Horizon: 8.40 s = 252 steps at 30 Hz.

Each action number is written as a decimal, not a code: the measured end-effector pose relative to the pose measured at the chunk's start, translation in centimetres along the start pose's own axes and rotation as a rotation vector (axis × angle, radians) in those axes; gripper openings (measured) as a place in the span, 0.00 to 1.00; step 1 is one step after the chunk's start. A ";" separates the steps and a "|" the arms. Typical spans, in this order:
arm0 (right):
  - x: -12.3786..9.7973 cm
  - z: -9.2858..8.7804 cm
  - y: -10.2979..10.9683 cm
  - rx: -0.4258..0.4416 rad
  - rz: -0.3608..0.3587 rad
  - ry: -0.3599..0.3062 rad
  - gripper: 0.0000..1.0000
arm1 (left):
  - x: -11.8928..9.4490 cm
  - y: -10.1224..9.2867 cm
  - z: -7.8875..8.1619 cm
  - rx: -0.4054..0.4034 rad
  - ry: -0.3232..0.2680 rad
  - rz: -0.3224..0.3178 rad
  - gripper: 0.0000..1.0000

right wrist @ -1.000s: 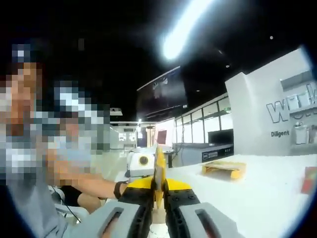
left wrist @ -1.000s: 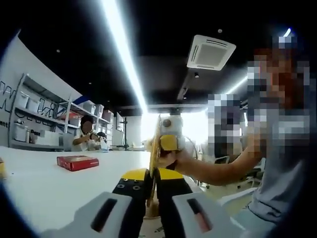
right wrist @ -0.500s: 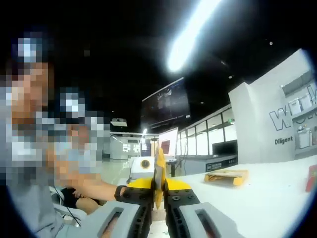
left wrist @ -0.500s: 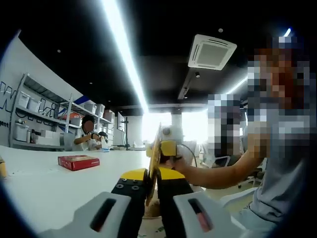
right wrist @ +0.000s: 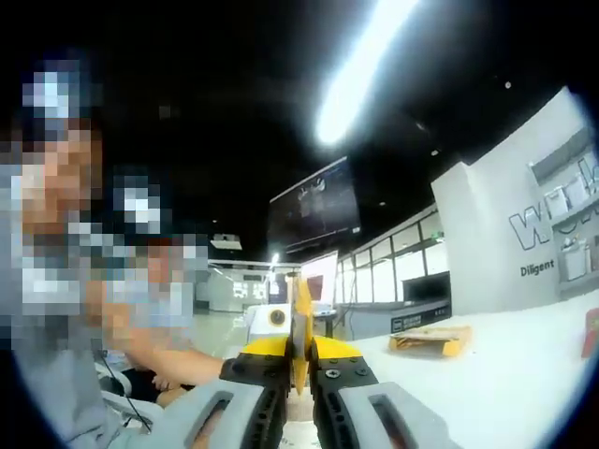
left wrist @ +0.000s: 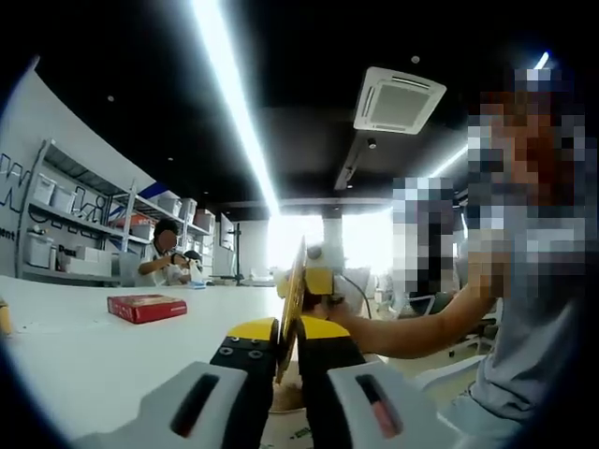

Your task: Tear open the coffee pouch, take out the coffee, and pour the coffee from the pouch into the cup

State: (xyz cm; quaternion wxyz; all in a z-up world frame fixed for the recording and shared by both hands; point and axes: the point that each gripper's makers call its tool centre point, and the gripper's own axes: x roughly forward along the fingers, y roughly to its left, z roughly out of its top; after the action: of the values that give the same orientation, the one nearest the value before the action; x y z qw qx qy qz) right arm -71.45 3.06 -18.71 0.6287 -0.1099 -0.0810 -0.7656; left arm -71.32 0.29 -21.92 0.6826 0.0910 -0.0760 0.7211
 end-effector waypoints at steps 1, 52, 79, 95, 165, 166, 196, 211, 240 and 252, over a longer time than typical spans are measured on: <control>0.0 -0.1 -0.1 0.005 0.001 -0.001 0.08 | 0.0 0.0 -0.1 0.002 0.004 -0.001 0.08; -0.1 -0.1 0.1 0.026 0.005 -0.010 0.08 | 0.0 0.1 0.1 0.017 -0.009 -0.001 0.09; -0.2 -0.2 -0.5 0.025 0.006 -0.007 0.08 | 0.0 0.8 0.0 0.035 0.000 -0.001 0.08; -0.1 -0.2 0.2 0.019 0.004 -0.009 0.08 | 0.0 0.8 0.3 0.024 -0.021 0.002 0.13; 0.6 1.5 1.8 -0.073 -0.424 0.200 0.08 | 1.8 -1.0 1.2 0.817 0.372 0.745 0.22; 0.5 1.6 1.8 -0.073 -0.427 0.195 0.08 | 1.8 -1.0 1.3 0.818 0.367 0.747 0.21; 0.6 2.7 2.4 -0.119 -0.399 0.137 0.11 | 1.9 -1.4 1.3 0.778 0.333 0.767 0.16; 0.0 3.3 2.2 -0.092 -0.424 0.105 0.08 | 1.9 -1.2 1.2 0.759 0.339 0.756 0.17; 1.6 3.8 2.3 -0.095 -0.373 0.207 0.07 | 2.1 -1.7 2.8 0.766 0.273 0.773 0.13; 1.5 3.8 2.0 -0.076 -0.350 0.253 0.07 | 2.1 -1.7 2.6 0.728 0.240 0.768 0.17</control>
State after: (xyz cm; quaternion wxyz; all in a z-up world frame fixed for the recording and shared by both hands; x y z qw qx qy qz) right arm -69.54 2.23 -14.69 0.4868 -0.0208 0.0099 -0.8732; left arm -69.63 1.88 -18.95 0.2984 0.2043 0.2294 0.9036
